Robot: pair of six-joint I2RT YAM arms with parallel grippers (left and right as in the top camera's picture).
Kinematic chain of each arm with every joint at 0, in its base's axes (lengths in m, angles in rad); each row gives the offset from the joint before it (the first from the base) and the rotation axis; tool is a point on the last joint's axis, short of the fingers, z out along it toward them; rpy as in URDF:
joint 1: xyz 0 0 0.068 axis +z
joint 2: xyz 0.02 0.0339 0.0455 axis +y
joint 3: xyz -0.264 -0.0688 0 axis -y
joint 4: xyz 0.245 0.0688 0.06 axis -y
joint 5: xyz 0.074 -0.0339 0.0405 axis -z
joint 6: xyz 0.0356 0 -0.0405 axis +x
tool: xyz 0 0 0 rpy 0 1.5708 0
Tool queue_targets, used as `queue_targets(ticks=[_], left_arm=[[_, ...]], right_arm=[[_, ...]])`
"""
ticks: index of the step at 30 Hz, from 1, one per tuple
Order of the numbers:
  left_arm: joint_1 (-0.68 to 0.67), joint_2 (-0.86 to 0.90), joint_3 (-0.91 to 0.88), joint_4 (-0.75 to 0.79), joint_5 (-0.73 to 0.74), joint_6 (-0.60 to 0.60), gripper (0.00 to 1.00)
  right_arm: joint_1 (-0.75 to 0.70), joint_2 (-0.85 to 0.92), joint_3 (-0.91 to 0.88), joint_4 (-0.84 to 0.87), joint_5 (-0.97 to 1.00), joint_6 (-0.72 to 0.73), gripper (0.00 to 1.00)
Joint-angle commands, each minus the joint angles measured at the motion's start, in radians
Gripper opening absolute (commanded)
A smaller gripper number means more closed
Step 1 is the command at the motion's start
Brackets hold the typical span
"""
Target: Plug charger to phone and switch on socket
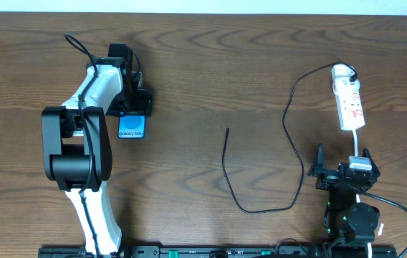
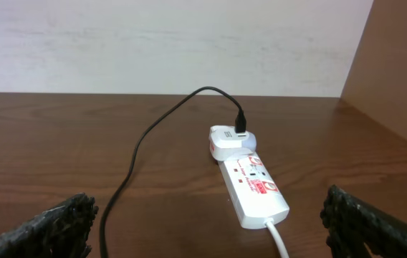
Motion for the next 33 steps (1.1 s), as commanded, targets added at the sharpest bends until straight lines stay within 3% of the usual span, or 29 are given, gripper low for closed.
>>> queue_targets(ticks=[1, 33], left_arm=[[0.003, 0.027, -0.042, -0.004, -0.002, 0.003, 0.86], [0.003, 0.027, -0.042, -0.004, -0.002, 0.003, 0.83]], right_arm=[[0.008, -0.006, -0.001, -0.004, 0.005, -0.009, 0.99], [0.008, -0.006, -0.001, -0.004, 0.005, -0.009, 0.99]])
